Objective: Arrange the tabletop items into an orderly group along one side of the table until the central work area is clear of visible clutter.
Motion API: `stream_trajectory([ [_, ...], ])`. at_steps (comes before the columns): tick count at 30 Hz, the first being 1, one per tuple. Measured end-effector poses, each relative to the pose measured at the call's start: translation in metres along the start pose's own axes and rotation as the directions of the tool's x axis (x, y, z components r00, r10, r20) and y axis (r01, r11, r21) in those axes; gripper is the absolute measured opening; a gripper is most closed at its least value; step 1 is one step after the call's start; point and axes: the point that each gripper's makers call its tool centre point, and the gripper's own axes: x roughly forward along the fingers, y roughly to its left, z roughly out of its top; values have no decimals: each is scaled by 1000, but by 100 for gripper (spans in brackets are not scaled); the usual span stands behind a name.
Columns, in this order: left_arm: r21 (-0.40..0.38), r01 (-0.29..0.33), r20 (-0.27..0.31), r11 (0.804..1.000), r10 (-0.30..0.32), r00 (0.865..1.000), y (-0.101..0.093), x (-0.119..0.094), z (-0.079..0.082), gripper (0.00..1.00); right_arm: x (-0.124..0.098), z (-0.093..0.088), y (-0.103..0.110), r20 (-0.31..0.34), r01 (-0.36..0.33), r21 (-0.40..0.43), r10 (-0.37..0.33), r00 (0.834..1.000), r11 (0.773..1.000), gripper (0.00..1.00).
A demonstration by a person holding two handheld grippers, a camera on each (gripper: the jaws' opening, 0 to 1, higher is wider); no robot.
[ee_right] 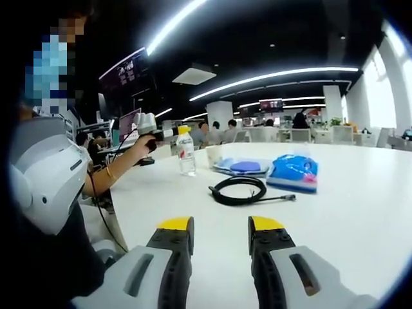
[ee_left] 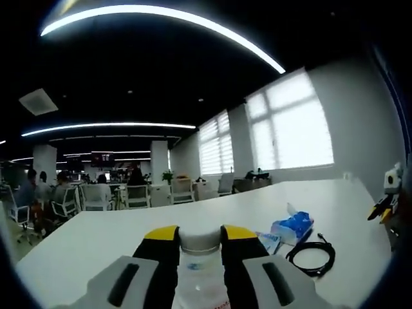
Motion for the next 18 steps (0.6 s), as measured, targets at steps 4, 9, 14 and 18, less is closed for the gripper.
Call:
stream_trajectory([
  [4, -11, -11, -6, 1000, 11, 1000, -1, -1, -1, 22, 2, 0, 2, -4, -3, -3, 3, 1000, 1000, 31],
  [9, -39, -14, -6, 999, 14, 1000, -1, -2, 0, 22, 1, 0, 1, -4, -1, 1, 1, 1000, 1000, 31],
  [14, -69, 8, -31, 998, -10, 999, -3, 0, -1, 21, 1, 5, 1, 26, -9, 13, 9, 1000, 1000, 30],
  [18, -89, 18, -28, 996, -21, 999, -4, 3, -1, 21, 4, 5, 0, 19, -13, 6, 13, 1000, 1000, 30],
])
